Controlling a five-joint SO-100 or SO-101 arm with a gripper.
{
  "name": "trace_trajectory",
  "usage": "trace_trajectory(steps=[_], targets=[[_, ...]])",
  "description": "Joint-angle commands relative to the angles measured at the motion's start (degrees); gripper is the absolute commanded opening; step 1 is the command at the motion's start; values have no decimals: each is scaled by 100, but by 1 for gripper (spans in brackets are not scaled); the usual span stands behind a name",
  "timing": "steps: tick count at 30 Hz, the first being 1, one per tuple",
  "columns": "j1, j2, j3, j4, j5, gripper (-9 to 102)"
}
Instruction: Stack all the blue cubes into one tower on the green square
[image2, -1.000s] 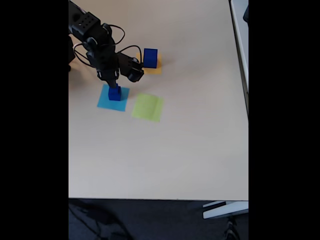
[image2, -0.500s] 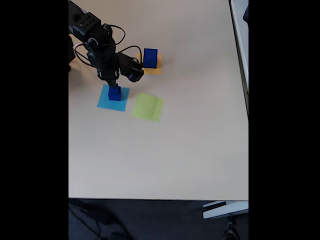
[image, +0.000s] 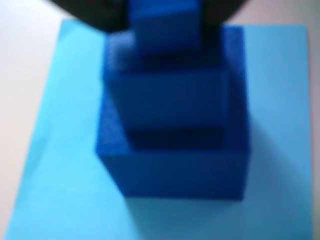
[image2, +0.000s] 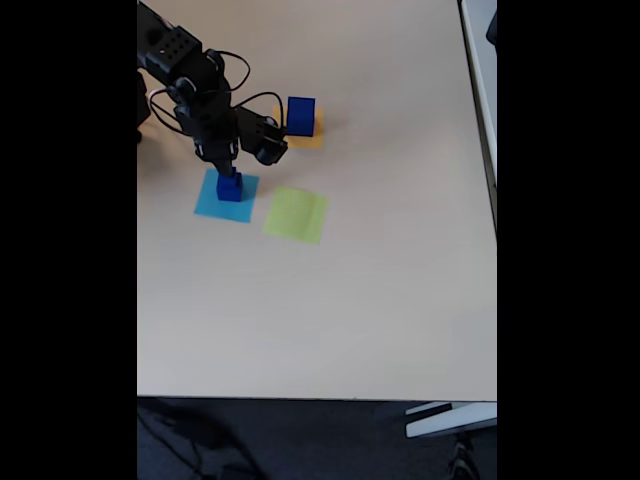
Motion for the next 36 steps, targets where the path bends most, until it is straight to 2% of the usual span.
trace_trajectory(steps=[1,36], targets=[[26,290,-18,-105,44,3],[-79,387,202,-246,149,8]])
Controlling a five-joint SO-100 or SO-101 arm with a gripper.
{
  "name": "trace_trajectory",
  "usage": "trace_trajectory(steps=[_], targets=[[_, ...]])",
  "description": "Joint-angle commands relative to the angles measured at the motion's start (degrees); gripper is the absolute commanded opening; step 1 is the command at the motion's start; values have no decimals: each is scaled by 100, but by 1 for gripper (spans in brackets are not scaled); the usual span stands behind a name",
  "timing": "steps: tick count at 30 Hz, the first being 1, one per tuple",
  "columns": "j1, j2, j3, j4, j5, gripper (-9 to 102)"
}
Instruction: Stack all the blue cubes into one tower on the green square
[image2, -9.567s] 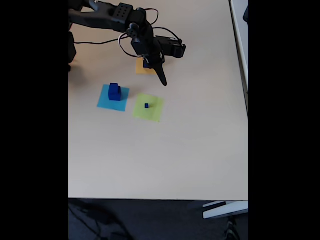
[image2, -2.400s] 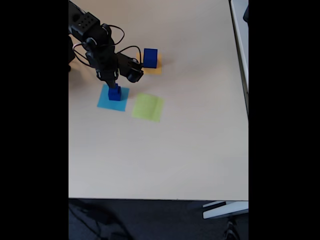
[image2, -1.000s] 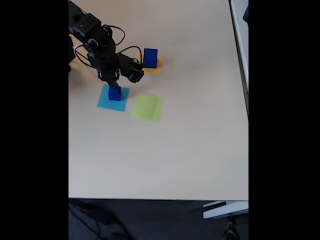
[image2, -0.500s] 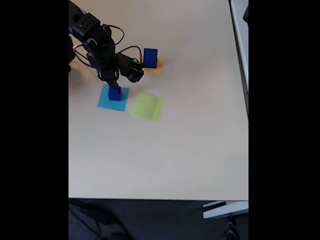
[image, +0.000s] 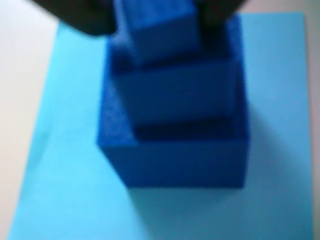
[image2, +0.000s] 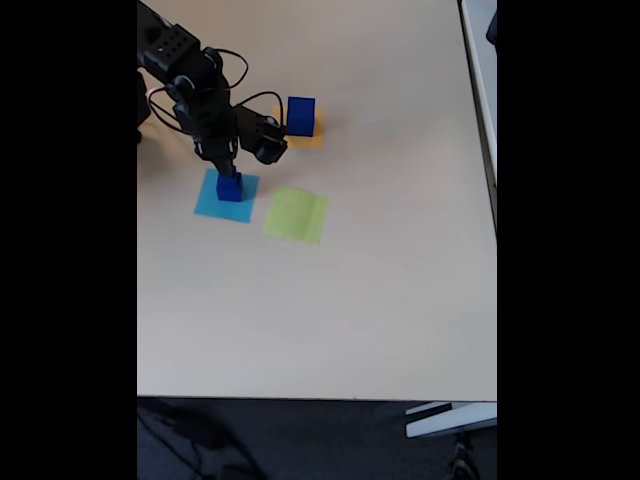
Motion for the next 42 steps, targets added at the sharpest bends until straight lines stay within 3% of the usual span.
trace_trajectory(steps=[1,18,42], targets=[[-35,246,9,-70,9,8],[-202,422,-26,-123,35,10],[-501,457,-1556,826,211,21]])
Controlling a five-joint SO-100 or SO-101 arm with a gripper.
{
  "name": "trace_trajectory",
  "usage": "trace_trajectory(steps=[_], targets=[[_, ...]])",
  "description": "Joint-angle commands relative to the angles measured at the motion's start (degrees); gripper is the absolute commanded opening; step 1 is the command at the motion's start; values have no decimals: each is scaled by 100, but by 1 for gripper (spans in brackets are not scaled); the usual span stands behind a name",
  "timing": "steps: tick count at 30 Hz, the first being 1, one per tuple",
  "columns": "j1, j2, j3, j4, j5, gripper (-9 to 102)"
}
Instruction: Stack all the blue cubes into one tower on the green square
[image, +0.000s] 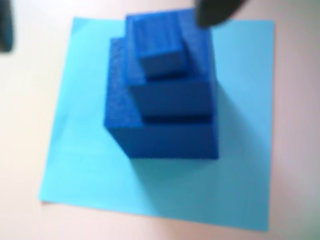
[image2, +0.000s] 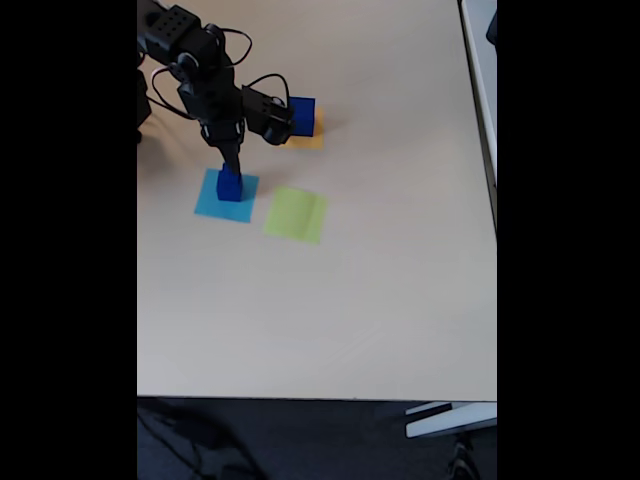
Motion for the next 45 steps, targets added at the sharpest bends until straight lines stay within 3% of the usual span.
trace_trajectory(steps=[1,11,28,36,45], targets=[[-158,193,-765,202,88,22],[-1151,-703,-2575,1011,1424,31],[-3085,-2751,-4711,984,3999,37],[-3735,-3366,-4623,747,4711,36],[-3498,-3305,-3226,-413,4289,36]])
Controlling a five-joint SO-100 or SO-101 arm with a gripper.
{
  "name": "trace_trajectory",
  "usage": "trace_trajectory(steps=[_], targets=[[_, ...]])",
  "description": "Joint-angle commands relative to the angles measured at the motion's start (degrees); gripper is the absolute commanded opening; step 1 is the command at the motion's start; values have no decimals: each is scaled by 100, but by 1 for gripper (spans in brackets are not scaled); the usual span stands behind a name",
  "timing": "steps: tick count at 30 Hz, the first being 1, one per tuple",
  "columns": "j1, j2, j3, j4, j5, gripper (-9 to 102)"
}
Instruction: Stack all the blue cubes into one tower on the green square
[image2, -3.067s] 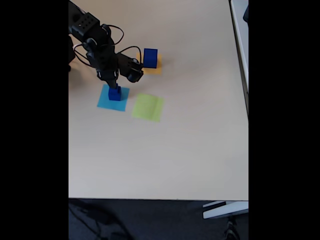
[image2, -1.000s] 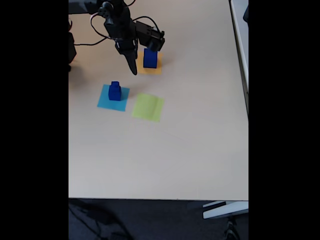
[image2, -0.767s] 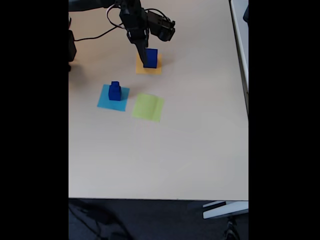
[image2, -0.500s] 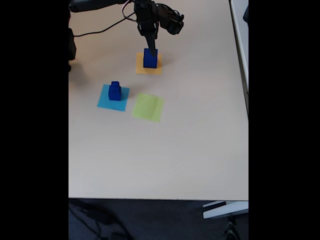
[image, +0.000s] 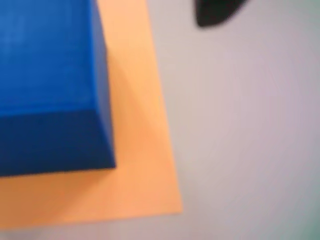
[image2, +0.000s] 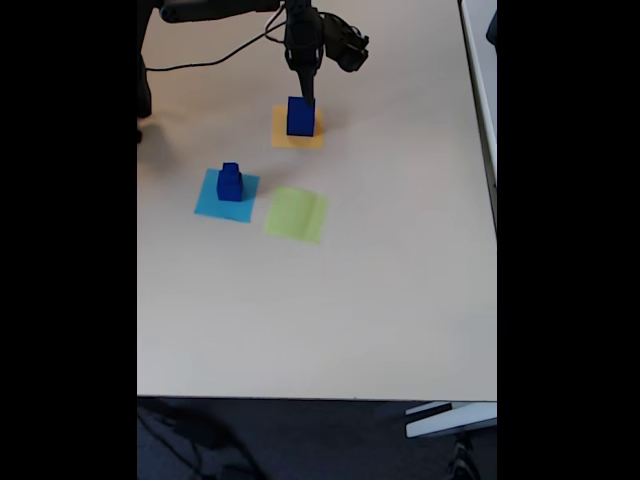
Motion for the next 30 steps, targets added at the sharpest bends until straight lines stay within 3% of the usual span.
trace_trajectory(steps=[1,30], targets=[[202,237,255,-387,-272,35],[378,141,1020,-800,-457,25]])
